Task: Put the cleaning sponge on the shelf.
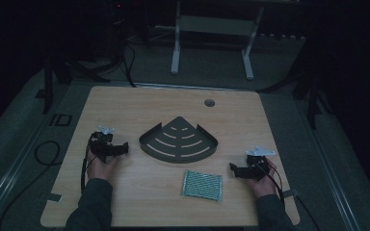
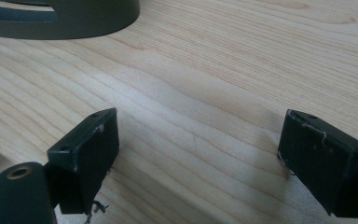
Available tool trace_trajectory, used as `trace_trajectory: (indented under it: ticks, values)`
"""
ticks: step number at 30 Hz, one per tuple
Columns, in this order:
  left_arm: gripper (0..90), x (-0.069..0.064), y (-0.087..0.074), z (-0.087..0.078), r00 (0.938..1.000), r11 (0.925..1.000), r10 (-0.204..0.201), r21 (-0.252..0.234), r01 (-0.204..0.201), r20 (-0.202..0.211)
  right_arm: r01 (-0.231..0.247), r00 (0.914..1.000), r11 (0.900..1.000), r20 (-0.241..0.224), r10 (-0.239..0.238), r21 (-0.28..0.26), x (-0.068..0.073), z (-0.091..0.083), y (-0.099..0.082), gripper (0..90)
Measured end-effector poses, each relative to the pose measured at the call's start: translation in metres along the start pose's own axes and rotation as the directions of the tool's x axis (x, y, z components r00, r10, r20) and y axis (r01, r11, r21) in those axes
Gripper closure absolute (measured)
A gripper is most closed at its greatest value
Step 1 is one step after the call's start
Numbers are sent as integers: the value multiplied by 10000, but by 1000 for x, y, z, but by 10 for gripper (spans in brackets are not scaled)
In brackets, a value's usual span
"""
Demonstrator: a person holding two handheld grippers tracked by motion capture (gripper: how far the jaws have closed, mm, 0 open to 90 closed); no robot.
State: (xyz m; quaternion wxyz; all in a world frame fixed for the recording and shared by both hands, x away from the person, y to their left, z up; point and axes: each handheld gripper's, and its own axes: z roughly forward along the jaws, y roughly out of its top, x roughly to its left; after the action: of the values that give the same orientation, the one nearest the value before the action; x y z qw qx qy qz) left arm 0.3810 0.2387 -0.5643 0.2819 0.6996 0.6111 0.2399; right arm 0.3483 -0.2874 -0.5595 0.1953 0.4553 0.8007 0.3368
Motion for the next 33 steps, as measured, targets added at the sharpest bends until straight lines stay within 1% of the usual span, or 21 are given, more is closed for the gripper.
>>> trace_trajectory:
  ticks: [4, 5, 6, 9, 12, 14, 17, 19, 20, 21, 22, 23, 26, 28, 30, 33]
  values:
    - [30, 0, 0, 0, 10000, 10000, 2, -6, -2, 3, 34, 10000, 10000, -20, -34, -11, 0, 0, 0, 132]
    - [30, 0, 0, 0, 10000, 10000, -2, -10, 2, 3, -2, 10000, 10000, -8, 2, -30, 0, -1, 0, 153]
    - [30, 0, 0, 0, 10000, 10000, -3, -9, 3, 1, -59, 10000, 10000, 68, 59, -42, 1, -3, 0, 219]
    - [30, 0, 0, 0, 10000, 10000, 4, -3, -4, 5, -19, 10000, 10000, 22, 19, -1, 3, -6, 1, 308]
    - [30, 0, 0, 0, 10000, 10000, -1, -5, 1, 4, 201, 9998, 9997, 26, -201, -141, 7, -14, 6, 396]
    - [30, 0, 0, 0, 10000, 10000, 0, -8, 0, 4, 291, 9995, 9992, -106, -294, -287, 11, -21, 11, 440]
    - [30, 0, 0, 0, 10000, 10000, 4, -7, -4, 4, 594, 9980, 9977, -193, -600, -318, 16, -28, 18, 493]
    - [30, 0, 0, 0, 10000, 10000, -2, -12, 2, 3, 776, 9962, 9964, -373, -788, -338, 20, -31, 21, 542]
    - [30, 0, 0, 0, 10000, 10000, -2, -12, 2, 3, 776, 9962, 9964, -373, -788, -338, 20, -31, 21, 542]
    - [30, 0, 0, 0, 10000, 10000, -2, -11, 2, 3, 967, 9944, 9947, -406, -980, -342, 22, -34, 23, 593]
    - [31, 0, 0, 0, 10000, 10000, -2, -11, 2, 3, 967, 9944, 9947, -406, -980, -342, 22, -34, 23, 593]
    - [30, 0, 0, 0, 10000, 10000, -2, -11, 2, 4, 1073, 9924, 9937, -572, -1090, -326, 22, -36, 26, 629]
    - [30, 0, 0, 0, 10000, 10000, -1, -9, 1, 3, 1129, 9908, 9933, -730, -1143, -232, 22, -39, 31, 676]
    - [30, 0, 0, 0, 10000, 10000, 4, -7, -4, 4, 1285, 9883, 9916, -817, -1292, -129, 22, -40, 35, 707]
    - [30, 0, 0, 0, 10000, 10000, 4, -7, -4, 5, 1467, 9842, 9892, -999, -1462, -22, 23, -40, 38, 753]
    - [31, 0, 0, 0, 10000, 10000, 3, -8, -3, 5, 1827, 9749, 9830, -1324, -1789, 168, 25, -40, 41, 818]
